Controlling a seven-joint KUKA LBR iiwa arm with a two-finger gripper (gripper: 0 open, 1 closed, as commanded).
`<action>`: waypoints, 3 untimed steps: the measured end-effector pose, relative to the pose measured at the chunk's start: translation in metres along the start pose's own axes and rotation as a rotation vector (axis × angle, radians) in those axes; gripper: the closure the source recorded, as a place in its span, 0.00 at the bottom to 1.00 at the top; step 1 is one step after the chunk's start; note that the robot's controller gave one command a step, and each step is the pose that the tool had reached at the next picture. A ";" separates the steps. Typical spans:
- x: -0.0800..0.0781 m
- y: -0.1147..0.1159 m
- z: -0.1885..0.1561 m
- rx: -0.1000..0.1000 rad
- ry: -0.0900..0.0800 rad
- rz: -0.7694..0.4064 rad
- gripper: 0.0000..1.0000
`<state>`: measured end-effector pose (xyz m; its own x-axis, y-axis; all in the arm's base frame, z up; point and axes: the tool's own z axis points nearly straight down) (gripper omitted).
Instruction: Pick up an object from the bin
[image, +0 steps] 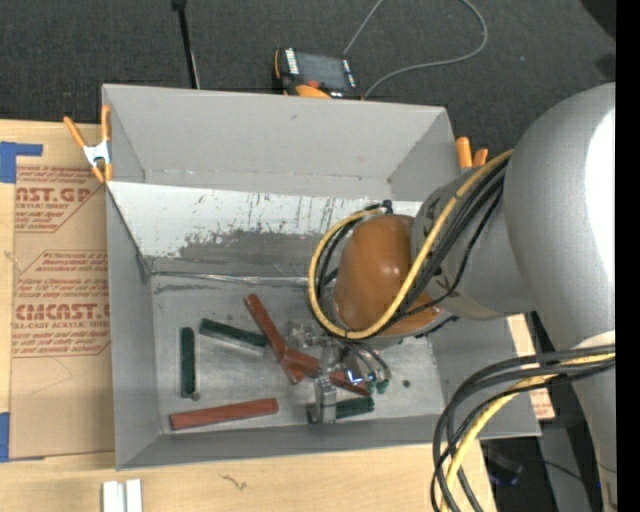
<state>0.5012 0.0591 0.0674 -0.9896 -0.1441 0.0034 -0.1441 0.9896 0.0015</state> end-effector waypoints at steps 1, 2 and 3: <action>0.000 -0.001 -0.004 0.001 0.006 0.000 1.00; -0.024 0.008 -0.178 0.000 -0.014 0.044 1.00; -0.023 0.008 -0.173 0.001 -0.006 0.043 0.00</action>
Offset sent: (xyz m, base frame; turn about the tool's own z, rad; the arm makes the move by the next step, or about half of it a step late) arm 0.0000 0.0000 0.0000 0.0000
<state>0.5231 0.0696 0.2408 -0.9949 -0.1010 -0.0027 -0.1010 0.9949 0.0003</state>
